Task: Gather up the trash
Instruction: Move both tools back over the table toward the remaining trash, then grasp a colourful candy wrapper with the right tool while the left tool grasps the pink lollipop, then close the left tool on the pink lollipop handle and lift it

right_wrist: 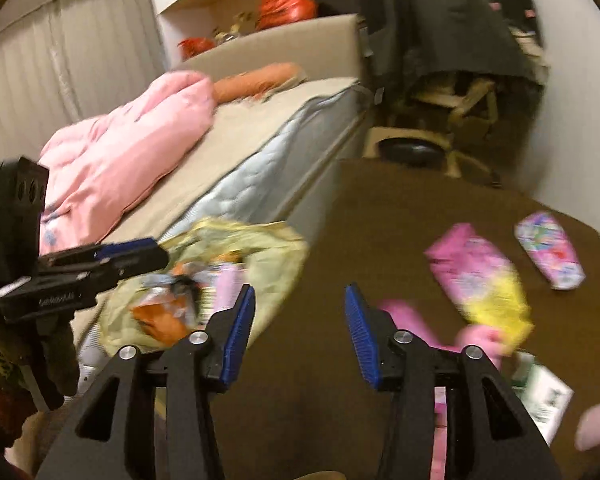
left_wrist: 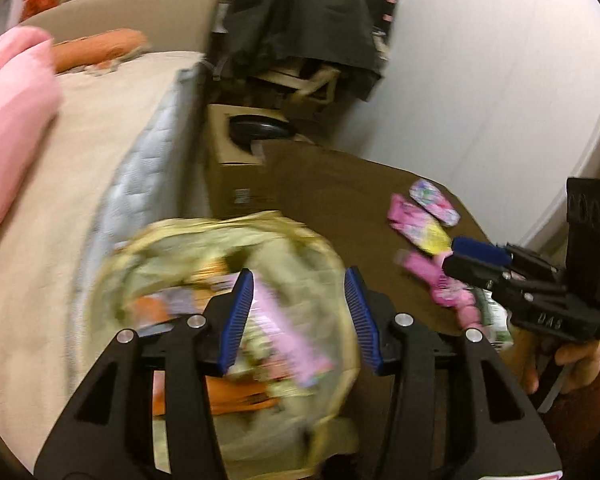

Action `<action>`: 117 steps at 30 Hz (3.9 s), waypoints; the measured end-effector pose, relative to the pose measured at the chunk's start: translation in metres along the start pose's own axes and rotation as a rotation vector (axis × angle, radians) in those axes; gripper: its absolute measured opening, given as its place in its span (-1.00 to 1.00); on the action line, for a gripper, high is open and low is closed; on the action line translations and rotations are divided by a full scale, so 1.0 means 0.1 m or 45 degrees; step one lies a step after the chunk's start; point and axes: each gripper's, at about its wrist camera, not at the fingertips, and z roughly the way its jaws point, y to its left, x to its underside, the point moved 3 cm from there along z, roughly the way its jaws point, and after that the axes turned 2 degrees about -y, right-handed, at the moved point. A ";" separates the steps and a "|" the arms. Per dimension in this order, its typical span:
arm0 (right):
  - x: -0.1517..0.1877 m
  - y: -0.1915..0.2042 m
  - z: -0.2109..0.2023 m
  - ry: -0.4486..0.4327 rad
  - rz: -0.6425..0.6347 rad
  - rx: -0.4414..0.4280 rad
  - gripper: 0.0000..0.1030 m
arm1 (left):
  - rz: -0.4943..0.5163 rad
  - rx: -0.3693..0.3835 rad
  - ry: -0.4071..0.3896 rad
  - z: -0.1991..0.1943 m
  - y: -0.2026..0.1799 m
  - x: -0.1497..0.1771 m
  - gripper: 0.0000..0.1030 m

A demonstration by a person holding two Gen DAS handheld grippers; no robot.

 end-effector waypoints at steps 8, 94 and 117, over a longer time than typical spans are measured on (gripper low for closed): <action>-0.07 -1.01 -0.24 0.005 0.008 0.230 0.21 | 0.085 0.122 0.055 0.53 -0.72 -0.05 -0.12; 1.61 -1.51 -1.23 -0.046 0.511 0.280 -0.69 | 0.329 0.199 0.219 0.55 -1.51 0.58 -0.07; 1.89 -1.48 -1.30 -0.019 0.563 0.276 -0.68 | 0.378 0.373 0.479 0.63 -1.56 0.94 -0.07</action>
